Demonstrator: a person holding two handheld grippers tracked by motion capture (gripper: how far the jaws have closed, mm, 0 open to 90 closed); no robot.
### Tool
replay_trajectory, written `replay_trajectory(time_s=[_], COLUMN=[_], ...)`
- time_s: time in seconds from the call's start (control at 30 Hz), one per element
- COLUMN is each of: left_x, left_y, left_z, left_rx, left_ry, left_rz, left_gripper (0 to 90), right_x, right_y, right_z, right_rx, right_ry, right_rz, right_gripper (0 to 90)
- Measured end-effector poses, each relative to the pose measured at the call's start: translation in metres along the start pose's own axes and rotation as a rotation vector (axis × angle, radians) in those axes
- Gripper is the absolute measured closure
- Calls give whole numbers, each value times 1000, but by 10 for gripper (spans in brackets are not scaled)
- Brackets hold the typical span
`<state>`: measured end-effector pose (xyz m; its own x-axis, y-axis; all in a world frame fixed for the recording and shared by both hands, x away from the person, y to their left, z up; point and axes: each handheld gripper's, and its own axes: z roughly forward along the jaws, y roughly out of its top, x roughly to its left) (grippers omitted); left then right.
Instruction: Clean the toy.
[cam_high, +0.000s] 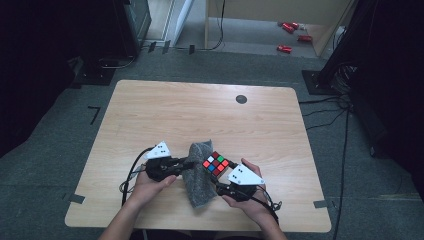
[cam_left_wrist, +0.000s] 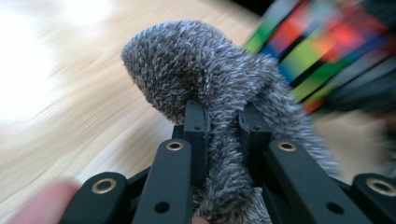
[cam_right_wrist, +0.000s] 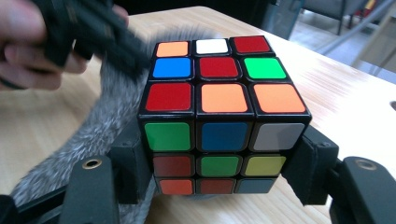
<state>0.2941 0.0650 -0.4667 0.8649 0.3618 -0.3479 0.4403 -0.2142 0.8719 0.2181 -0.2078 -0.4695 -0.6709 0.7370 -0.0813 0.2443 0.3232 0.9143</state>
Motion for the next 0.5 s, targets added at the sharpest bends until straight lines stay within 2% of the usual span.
replay_trajectory(time_s=[0.03,0.13,0.3,0.37,0.43,0.5], left_x=[-1,-3,-4,-4,-3,0], left_y=[2,3,5,7,7,5], left_z=[-2,-5,-12,-14,-13,-11], left_rx=[-16,-45,-136,-153,-130,-107], left_ry=[-36,-96,-193,-194,-162,-148], left_rz=[2,15,-6,-16,-20,-41], left_gripper=[784,778,766,759,758,757], right_x=[2,4,3,5,7,10], right_y=[0,1,1,1,0,0], right_z=[1,0,-2,0,1,0], right_rx=[-3,-18,-22,-11,-5,-11], right_ry=[8,27,32,29,29,33], right_rz=[-5,-8,-12,-26,-46,-62], right_gripper=[347,347,347,347,347,347])
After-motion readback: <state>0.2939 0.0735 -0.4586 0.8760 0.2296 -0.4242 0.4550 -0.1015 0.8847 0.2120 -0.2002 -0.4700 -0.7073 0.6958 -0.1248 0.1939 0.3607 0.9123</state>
